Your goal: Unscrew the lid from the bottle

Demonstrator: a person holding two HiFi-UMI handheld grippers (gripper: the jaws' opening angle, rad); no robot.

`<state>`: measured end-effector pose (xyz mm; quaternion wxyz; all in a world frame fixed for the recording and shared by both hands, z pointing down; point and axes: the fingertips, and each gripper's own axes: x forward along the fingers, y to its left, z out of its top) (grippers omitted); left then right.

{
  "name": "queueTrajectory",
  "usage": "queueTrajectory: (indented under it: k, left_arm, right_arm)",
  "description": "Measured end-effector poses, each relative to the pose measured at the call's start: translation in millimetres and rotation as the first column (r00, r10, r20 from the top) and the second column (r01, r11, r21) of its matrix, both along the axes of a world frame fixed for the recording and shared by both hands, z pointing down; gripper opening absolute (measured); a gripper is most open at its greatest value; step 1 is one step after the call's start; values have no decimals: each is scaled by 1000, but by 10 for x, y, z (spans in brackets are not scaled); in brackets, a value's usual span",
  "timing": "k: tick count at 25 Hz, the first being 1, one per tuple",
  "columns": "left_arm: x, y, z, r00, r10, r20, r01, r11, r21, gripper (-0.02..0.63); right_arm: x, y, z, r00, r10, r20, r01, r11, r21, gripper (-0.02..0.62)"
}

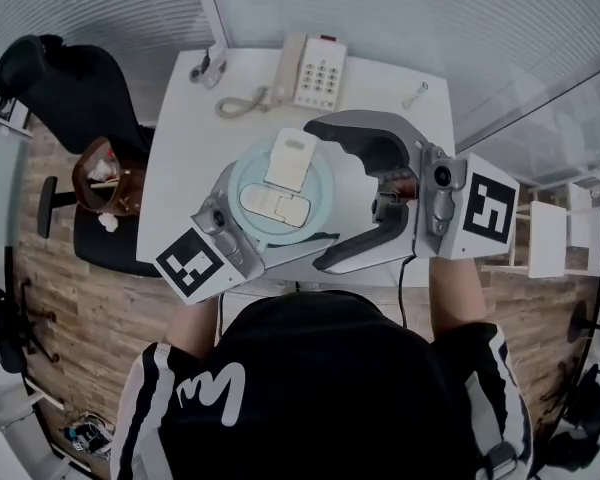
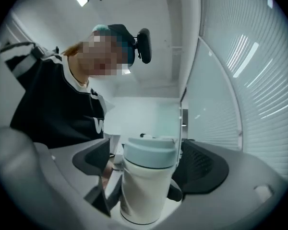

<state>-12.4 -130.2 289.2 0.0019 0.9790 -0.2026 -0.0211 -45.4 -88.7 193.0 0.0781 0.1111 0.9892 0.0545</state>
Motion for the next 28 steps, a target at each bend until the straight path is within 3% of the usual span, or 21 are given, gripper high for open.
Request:
queueTrajectory:
  k: [3,6,9,15,19,21,22,25,28]
  left_arm:
    - [-142,-146,9,992,-127,0,127,992,14,468]
    - [-268,-296,47,969,-247,8,247,969,8,468]
    - [-313,-436,71,946,-324,-13,324,946,-6,468]
    - [-342,-552,135,903,-428,18,429,903,-9,468]
    - [-306,-536,141,899,-437,37,438,899,-5,468]
    - [-287,-538,128,907,-420,38,421,907,-13,468]
    - [-281,-531,113,913,-407,35,408,913,-12,468]
    - [-228,-434,97,942,-335,32,336,942,-11,468]
    - [-121,-269,76,978,-207,3,207,978,-3,468]
  right_arm:
    - [8,-54,-131,975,212,71,-206,975,-81,464]
    - [-122,-165,-151,912,407,62,-398,910,-111,462]
    - [-299,-206,-39,879,476,7,-475,878,-65,463]
    - [-428,-420,93,802,595,-56,-597,802,-27,462]
    - [-447,-505,198,765,636,-100,-640,769,-2,459]
    - [-433,-519,225,768,631,-113,-633,774,17,442]
    - [-430,-511,221,784,610,-114,-613,790,13,442]
    - [-398,-427,203,861,496,-113,-501,865,-17,440]
    - [-358,-268,187,934,339,-113,-340,940,7,440]
